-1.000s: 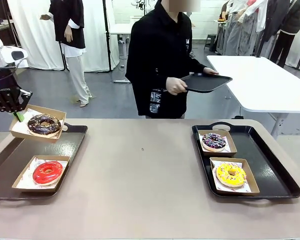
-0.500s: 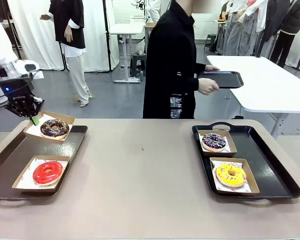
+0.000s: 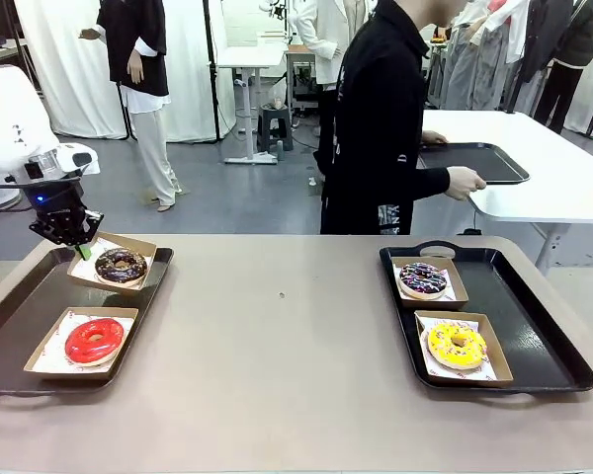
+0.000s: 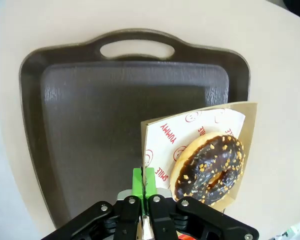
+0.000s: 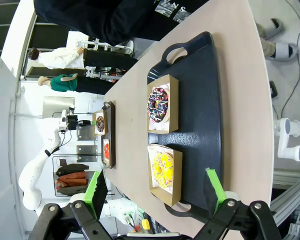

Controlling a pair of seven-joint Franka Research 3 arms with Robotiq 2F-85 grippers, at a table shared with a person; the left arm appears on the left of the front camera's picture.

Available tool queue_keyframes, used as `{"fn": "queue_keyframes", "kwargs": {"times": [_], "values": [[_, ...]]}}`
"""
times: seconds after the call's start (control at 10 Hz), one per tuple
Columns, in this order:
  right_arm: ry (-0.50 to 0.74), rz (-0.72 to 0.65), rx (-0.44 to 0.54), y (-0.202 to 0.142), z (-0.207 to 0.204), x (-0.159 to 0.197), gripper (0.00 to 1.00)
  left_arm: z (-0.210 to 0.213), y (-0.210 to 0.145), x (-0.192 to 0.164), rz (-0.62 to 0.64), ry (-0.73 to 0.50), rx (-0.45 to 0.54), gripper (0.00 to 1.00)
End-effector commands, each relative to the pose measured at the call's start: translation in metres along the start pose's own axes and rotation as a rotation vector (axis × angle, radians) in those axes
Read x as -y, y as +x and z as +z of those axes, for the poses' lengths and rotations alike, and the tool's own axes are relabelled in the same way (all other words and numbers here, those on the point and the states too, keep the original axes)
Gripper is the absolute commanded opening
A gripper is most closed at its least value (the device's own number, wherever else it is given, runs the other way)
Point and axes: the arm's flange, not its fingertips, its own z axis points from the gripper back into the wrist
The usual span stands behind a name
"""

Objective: Individually package the donuts and arrange them on the tray.
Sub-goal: Place the picked Paper togo box on the Handle tray.

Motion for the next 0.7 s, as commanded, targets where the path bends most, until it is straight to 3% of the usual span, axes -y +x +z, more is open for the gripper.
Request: {"fn": "queue_keyframes", "kwargs": {"times": [0.0, 0.6], "values": [[0.006, -0.003, 0.007, 0.002, -0.001, 0.0, 1.0, -0.011, -0.001, 0.007, 0.014, 0.053, 0.018, 0.01], [0.006, -0.003, 0.007, 0.002, -0.001, 0.0, 1.0, -0.023, 0.005, 0.016, -0.03, 0.082, -0.01, 0.01]]}}
